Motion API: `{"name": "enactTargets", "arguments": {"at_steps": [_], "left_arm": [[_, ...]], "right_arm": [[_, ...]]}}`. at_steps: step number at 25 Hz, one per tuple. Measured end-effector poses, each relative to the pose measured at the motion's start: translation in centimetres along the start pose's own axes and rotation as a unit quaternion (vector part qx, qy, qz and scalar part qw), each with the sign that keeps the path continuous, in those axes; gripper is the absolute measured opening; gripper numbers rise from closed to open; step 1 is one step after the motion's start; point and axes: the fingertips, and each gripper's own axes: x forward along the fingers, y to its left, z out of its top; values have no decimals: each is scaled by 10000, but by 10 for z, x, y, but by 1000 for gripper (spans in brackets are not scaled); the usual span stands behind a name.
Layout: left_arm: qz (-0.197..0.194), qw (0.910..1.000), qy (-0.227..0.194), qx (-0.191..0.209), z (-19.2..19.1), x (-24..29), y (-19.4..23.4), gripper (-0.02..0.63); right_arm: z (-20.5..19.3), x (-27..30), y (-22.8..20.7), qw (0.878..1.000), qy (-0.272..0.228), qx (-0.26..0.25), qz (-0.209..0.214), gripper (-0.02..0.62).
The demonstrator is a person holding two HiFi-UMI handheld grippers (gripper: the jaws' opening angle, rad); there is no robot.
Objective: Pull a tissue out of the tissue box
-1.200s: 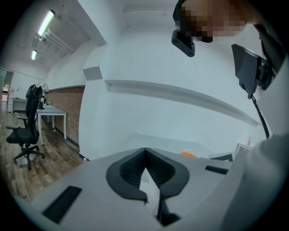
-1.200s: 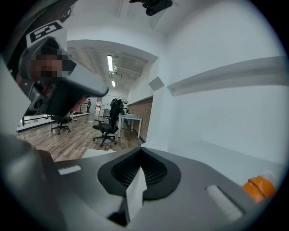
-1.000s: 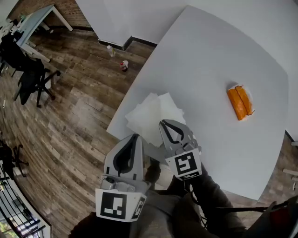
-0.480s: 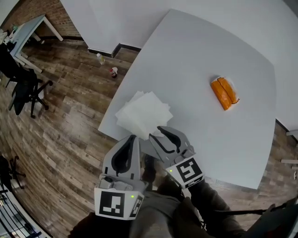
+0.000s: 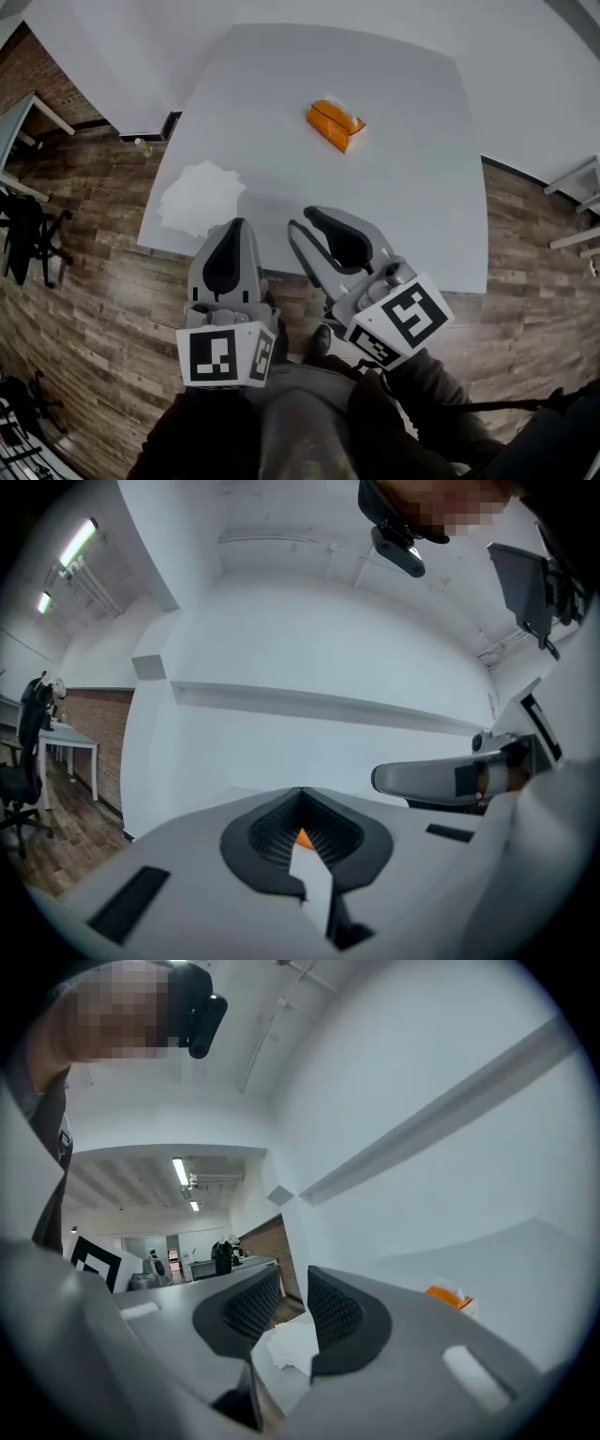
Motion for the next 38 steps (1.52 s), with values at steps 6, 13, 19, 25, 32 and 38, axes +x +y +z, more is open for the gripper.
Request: {"name": "enactTargets", "arguments": {"at_steps": [6, 13, 19, 25, 32, 38], "left_arm": [[-664, 9972, -353, 51, 28, -19, -80, 0], [-1034, 9938, -356, 203, 31, -41, -96, 0], [-1325, 9907, -236, 223, 37, -53, -98, 0], [-1389, 9896, -284, 242, 40, -56, -95, 0], [-1603, 9861, -379, 235, 43, -59, -101, 0], [-1473, 9869, -624, 211, 41, -55, -94, 0]], "right_arm": [[31, -75, 1, 9979, -380, -214, -488, 71], [38, -97, 18, 9946, -531, -338, -820, 17], [43, -97, 34, 9936, -562, -369, -909, 3], [46, -101, 37, 9916, -576, -436, -1071, 3], [48, -100, 42, 9900, -631, -547, -1135, 3], [46, -90, 45, 9898, -705, -816, -926, 3]]}}
